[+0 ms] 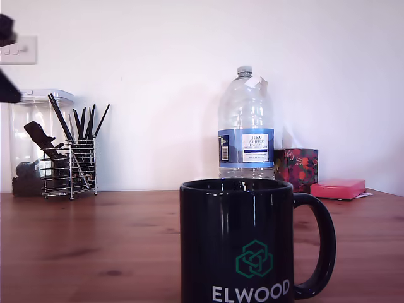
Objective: Pick up the coffee capsules from the table one by one and drop them inside the nearest coffee cup
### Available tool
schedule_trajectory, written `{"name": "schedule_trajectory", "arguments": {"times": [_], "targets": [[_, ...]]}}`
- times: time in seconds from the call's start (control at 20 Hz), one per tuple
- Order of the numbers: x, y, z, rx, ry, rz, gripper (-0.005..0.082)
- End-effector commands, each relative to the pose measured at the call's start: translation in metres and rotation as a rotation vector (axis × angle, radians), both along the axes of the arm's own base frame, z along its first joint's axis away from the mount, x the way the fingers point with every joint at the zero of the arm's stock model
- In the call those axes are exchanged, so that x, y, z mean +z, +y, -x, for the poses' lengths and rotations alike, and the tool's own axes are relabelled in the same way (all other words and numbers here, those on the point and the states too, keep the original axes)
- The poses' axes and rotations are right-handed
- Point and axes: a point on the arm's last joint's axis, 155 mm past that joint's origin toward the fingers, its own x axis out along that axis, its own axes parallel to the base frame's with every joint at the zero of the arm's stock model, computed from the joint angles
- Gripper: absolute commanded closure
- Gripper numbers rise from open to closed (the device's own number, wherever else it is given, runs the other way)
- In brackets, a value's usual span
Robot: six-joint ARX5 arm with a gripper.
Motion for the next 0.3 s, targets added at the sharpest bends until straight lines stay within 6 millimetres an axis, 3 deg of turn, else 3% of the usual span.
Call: {"name": "schedule_trajectory", "arguments": {"times": [0.0,0.25], "targets": [[-0.015,0.008,0.007,0.024,0.035,-0.008,0.0778],[-0.013,0.018,0.021,0.05,0.038,-0.016,0.0779]]}}
